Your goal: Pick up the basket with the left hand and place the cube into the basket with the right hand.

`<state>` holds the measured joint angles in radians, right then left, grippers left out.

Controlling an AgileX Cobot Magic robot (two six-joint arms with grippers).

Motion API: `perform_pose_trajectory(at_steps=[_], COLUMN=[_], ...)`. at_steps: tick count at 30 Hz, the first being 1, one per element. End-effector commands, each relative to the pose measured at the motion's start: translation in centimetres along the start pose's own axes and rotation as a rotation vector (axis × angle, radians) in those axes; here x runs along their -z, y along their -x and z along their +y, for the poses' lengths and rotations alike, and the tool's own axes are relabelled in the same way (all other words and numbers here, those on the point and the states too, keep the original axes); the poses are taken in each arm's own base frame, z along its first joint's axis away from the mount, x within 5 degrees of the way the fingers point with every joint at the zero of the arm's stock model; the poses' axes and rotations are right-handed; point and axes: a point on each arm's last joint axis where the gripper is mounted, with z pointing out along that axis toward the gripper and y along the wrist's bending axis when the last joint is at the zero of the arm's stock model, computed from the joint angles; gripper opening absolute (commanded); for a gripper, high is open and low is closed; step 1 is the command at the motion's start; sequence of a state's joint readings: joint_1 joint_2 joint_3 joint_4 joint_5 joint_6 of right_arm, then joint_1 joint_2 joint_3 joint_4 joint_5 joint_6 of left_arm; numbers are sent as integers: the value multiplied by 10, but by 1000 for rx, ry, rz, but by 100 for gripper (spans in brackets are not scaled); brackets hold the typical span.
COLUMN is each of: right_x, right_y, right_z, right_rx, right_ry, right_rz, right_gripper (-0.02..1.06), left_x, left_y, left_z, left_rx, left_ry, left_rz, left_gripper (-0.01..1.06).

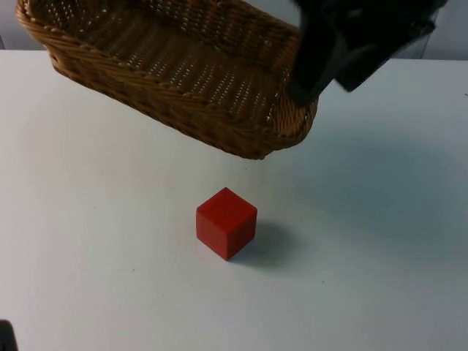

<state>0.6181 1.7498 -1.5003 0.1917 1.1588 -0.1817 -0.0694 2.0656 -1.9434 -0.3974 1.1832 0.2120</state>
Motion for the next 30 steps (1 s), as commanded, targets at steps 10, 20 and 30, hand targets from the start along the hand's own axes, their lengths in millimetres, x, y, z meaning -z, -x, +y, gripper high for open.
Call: perform_pose_trajectory(at_steps=[10, 20, 30], right_x=[-27, -22, -72], right_y=[6, 11, -41], right_z=[47, 42, 47], right_rx=[-98, -245, -239], right_ry=[-102, -423, -217], right_rz=[35, -101, -153], right_gripper=[105, 105, 92], left_x=[10, 10, 10], left_y=[3, 3, 4], left_z=[-7, -7, -7], left_rx=[2, 2, 2], left_ry=[-28, -28, -28], left_rz=[-41, -41, -43], left_gripper=[0, 0, 0])
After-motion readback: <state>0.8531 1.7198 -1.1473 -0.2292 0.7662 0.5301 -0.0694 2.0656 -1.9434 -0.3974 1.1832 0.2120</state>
